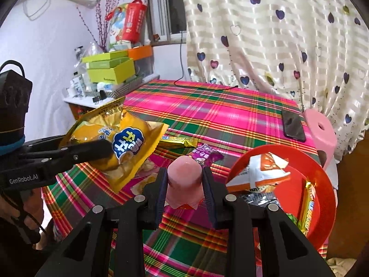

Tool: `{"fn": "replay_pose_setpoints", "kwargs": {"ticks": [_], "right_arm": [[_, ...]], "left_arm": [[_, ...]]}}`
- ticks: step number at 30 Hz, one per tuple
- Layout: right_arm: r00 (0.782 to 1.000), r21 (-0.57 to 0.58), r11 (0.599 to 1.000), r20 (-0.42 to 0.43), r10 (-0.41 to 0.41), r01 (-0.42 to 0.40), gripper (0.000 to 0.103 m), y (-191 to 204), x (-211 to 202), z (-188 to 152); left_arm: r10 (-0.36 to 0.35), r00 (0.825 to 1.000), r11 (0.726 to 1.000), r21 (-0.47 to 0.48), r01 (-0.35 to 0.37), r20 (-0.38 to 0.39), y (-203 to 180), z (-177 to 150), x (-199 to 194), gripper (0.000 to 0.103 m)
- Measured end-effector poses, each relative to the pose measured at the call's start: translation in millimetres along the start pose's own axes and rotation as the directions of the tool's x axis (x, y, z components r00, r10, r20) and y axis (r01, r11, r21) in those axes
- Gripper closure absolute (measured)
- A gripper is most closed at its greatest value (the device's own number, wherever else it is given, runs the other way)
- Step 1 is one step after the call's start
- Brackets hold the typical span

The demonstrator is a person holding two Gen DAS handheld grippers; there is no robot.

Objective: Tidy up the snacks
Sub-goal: 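Lift the yellow chip bag and pink cup and carry both over the red basket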

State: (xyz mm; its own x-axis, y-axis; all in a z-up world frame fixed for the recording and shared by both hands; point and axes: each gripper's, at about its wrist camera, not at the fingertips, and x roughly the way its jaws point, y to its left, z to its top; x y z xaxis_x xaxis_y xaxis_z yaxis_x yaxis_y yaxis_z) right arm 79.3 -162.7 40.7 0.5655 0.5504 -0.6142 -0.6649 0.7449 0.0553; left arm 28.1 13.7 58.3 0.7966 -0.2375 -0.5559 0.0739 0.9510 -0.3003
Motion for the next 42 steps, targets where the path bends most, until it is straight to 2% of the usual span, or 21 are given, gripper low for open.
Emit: {"fn": "replay_pose_setpoints", "kwargs": {"ticks": [23, 42], "right_arm": [[0.998, 0.067, 0.997, 0.030, -0.049, 0.047, 0.075, -31, -24, -12], [0.986, 0.195, 0.968, 0.026, -0.166, 0.158, 0.076, -97, -48, -33]], "left_arm": [[-0.045, 0.998, 0.997, 0.057, 0.047, -0.047, -36, 3, 17, 0.060], [-0.105, 0.988, 0.986, 0.116, 0.118, -0.110, -74, 5, 51, 0.060]]}}
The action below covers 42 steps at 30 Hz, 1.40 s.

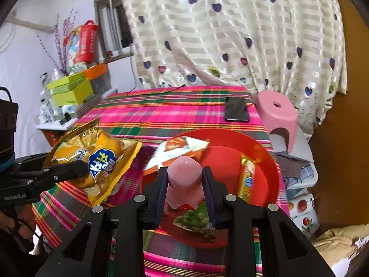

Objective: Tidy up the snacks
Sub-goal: 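Lift the yellow chip bag and pink cup and carry both over the red basket, then lower both held snacks into the red basket and open both grippers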

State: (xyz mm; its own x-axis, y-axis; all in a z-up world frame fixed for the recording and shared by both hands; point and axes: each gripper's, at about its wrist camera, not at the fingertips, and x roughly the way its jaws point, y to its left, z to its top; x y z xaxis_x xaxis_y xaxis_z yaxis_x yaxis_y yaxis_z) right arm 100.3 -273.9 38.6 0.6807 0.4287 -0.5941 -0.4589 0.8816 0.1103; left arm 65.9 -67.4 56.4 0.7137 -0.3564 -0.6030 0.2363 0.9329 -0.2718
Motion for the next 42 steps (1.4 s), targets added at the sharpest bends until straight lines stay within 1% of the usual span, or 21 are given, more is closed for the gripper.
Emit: {"fn": "replay_pose_setpoints", "kwargs": {"ticks": [13, 17, 25, 27, 30, 32, 35, 37, 40, 42], "right_arm": [[1.000, 0.034, 0.999, -0.016, -0.017, 0.018, 0.075, -20, 6, -3], [1.000, 0.039, 0.999, -0.020, -0.020, 0.021, 0.075, -24, 9, -4], [0.999, 0.055, 0.998, -0.035, -0.028, 0.030, 0.075, -36, 17, -5], [0.999, 0.061, 0.998, -0.040, -0.033, 0.036, 0.075, -40, 19, -5], [0.998, 0.070, 0.997, -0.047, -0.042, 0.045, 0.075, -46, 24, -4], [0.998, 0.073, 0.996, -0.050, -0.045, 0.049, 0.075, -49, 27, -4], [0.997, 0.075, 0.996, -0.056, -0.053, 0.057, 0.075, -53, 33, -3], [0.996, 0.077, 0.995, -0.061, -0.057, 0.062, 0.075, -55, 36, -2], [0.996, 0.077, 0.995, -0.063, -0.066, 0.071, 0.075, -58, 37, -1], [0.995, 0.083, 0.993, -0.064, -0.073, 0.078, 0.075, -62, 37, -2]], "left_arm": [[-0.046, 0.997, 0.998, 0.044, 0.049, -0.059, -19, 12, 40, 0.060], [-0.045, 0.997, 0.997, 0.057, 0.049, -0.066, -21, 17, 51, 0.060], [-0.016, 0.996, 0.995, 0.099, 0.024, -0.086, -23, 31, 84, 0.060], [-0.026, 0.996, 0.995, 0.096, 0.034, -0.089, -23, 34, 91, 0.060], [-0.019, 0.996, 0.993, 0.113, 0.028, -0.082, -25, 38, 99, 0.060], [-0.023, 0.996, 0.994, 0.104, 0.032, -0.087, -23, 41, 105, 0.060], [-0.029, 0.996, 0.994, 0.103, 0.037, -0.082, -24, 43, 108, 0.059], [-0.035, 0.996, 0.993, 0.108, 0.044, -0.083, -26, 42, 103, 0.059], [-0.080, 0.994, 0.988, 0.129, 0.090, -0.081, -36, 38, 94, 0.059], [-0.090, 0.991, 0.985, 0.139, 0.102, -0.095, -40, 33, 95, 0.059]]}}
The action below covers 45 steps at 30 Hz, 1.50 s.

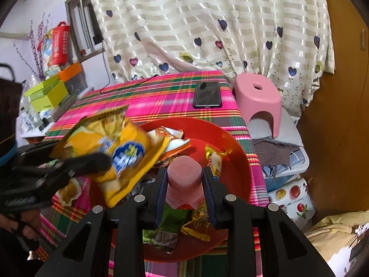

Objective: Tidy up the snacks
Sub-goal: 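Lower both held snacks into the red basket and open both grippers, then withdraw both grippers from the basket toward the clear snack bag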

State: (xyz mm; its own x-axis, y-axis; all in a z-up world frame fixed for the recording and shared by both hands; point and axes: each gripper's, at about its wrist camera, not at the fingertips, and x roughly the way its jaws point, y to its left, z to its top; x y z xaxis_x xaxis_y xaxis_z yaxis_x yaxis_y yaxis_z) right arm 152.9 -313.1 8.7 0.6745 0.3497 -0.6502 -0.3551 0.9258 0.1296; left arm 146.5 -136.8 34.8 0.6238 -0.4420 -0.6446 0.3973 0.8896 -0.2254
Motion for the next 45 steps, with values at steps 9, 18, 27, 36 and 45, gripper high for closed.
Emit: {"fn": "replay_pose_setpoints", "kwargs": {"ticks": [9, 18, 27, 36, 45], "right_arm": [[0.998, 0.012, 0.998, -0.001, -0.064, 0.064, 0.075, -14, -3, 0], [0.992, 0.017, 0.992, -0.024, -0.125, 0.125, 0.073, -22, -1, -2], [0.993, 0.019, 0.993, 0.019, -0.120, 0.119, 0.071, -17, -21, 0], [0.996, -0.018, 0.997, 0.040, -0.074, 0.075, 0.070, 8, -37, -2], [0.999, -0.074, 0.997, 0.045, -0.006, 0.009, 0.065, 45, -44, -7]], "left_arm": [[-0.036, 0.999, 0.998, 0.054, 0.038, -0.035, -16, -5, 6, 0.059], [0.020, 0.999, 0.998, 0.057, -0.018, -0.033, -9, -6, -3, 0.057], [0.070, 0.998, 0.998, -0.005, -0.070, 0.010, 9, -13, -25, 0.057], [0.122, 0.992, 0.989, -0.085, -0.121, 0.014, 30, -30, -45, 0.057], [0.159, 0.987, 0.976, -0.152, -0.154, 0.018, 49, -55, -70, 0.057]]}}
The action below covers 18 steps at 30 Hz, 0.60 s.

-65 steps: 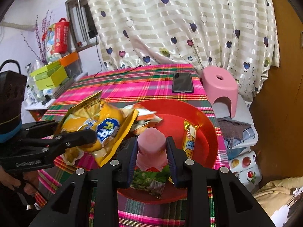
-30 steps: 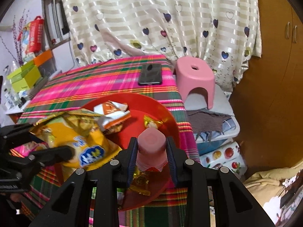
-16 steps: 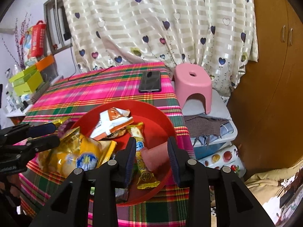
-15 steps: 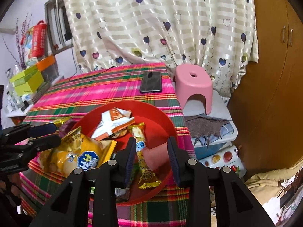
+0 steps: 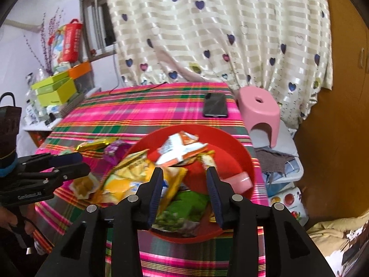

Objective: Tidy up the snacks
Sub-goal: 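Withdraw both grippers from the basket toward the clear snack bag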

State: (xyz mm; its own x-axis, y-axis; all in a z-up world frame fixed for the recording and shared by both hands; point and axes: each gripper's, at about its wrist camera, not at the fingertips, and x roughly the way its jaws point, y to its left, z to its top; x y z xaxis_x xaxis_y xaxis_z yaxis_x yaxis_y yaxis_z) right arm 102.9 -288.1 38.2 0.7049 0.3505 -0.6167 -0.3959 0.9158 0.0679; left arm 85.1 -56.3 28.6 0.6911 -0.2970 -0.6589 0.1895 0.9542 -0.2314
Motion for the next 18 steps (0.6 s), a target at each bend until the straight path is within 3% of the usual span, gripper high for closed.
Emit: {"fn": "replay_pose_setpoints", "kwargs": {"ticks": [18], "right_arm": [[0.994, -0.086, 0.990, -0.023, 0.109, -0.111, 0.061, 54, 6, -4]], "left_arm": [[0.119, 0.993, 0.988, -0.106, -0.117, 0.015, 50, -32, -32, 0.057]]}}
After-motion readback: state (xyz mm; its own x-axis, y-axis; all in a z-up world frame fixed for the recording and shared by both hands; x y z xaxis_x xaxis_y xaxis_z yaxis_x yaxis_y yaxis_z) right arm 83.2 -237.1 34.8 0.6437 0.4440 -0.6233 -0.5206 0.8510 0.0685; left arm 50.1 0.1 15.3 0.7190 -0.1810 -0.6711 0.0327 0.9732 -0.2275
